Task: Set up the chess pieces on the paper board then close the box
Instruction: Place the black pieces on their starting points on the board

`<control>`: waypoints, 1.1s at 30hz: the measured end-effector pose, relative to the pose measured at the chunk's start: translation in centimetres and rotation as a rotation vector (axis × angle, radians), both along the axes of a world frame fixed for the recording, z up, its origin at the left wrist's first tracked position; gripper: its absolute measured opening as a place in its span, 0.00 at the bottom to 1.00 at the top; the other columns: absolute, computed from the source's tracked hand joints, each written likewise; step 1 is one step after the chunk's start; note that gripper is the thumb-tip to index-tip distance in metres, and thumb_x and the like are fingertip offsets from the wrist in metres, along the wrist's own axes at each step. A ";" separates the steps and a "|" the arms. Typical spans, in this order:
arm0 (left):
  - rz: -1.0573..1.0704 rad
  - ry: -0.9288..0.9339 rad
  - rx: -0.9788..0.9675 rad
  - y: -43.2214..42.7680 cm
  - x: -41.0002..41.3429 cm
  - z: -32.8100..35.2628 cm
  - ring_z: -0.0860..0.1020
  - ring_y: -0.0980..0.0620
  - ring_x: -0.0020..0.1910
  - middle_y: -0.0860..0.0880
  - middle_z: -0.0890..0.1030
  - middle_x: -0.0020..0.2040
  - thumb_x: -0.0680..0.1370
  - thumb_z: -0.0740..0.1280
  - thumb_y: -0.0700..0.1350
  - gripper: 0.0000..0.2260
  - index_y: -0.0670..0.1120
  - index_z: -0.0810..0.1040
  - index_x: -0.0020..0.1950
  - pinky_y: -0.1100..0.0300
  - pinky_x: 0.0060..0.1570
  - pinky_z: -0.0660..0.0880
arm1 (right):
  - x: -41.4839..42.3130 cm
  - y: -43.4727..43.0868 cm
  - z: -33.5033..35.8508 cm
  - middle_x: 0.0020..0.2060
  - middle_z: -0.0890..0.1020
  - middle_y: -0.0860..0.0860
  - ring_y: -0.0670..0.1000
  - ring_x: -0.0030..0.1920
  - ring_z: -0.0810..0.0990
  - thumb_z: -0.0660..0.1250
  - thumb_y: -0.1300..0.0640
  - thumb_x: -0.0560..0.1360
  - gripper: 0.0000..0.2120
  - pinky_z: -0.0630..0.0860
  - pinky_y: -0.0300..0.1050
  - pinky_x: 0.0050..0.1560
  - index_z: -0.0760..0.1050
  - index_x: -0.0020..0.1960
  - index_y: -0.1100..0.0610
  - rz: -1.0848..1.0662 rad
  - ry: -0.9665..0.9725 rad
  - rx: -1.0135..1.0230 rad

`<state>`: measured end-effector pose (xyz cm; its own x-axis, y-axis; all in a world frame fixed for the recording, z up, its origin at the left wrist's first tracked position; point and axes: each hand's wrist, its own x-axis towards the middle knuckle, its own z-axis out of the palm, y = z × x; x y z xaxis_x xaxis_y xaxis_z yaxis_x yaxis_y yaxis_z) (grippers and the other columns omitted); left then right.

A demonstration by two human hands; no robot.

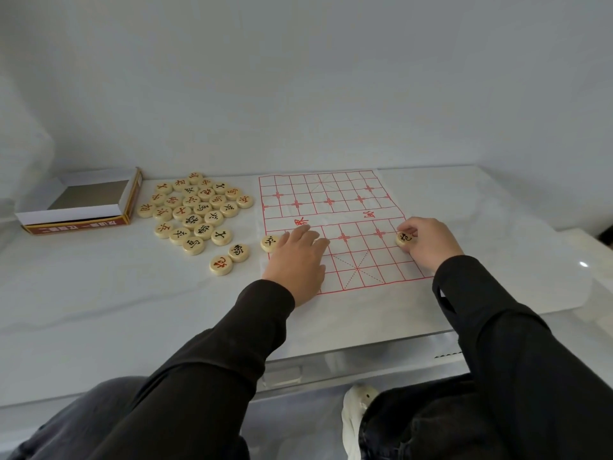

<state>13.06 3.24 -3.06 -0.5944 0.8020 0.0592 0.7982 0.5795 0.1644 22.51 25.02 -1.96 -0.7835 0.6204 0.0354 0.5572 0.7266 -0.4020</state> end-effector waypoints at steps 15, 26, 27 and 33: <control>0.012 -0.007 0.002 -0.2 0.1 0.3 0.53 0.48 0.75 0.49 0.61 0.74 0.80 0.58 0.48 0.22 0.49 0.59 0.74 0.51 0.74 0.50 | 0.4 -0.5 0.1 0.58 0.79 0.54 0.55 0.57 0.77 0.68 0.59 0.75 0.15 0.73 0.48 0.61 0.76 0.62 0.57 -0.006 -0.047 0.052; 0.015 -0.005 0.022 -0.6 0.0 0.5 0.53 0.48 0.75 0.49 0.61 0.74 0.80 0.58 0.48 0.22 0.49 0.60 0.74 0.51 0.74 0.51 | 0.5 -1.1 0.8 0.60 0.76 0.56 0.56 0.61 0.72 0.67 0.59 0.75 0.19 0.71 0.49 0.61 0.73 0.65 0.57 -0.002 -0.094 0.146; 0.021 -0.010 0.025 -0.7 -0.1 0.5 0.52 0.48 0.75 0.49 0.61 0.74 0.80 0.58 0.48 0.22 0.49 0.60 0.74 0.51 0.74 0.50 | 0.4 -1.3 1.1 0.61 0.75 0.56 0.56 0.62 0.71 0.67 0.59 0.75 0.20 0.69 0.49 0.62 0.72 0.66 0.56 0.010 -0.092 0.169; 0.076 0.029 0.115 -1.6 -0.7 1.4 0.54 0.50 0.75 0.50 0.63 0.73 0.80 0.58 0.47 0.21 0.49 0.62 0.73 0.54 0.73 0.51 | -1.6 -4.4 2.2 0.64 0.74 0.53 0.54 0.65 0.68 0.67 0.58 0.75 0.20 0.65 0.48 0.66 0.71 0.66 0.55 0.147 -0.010 0.187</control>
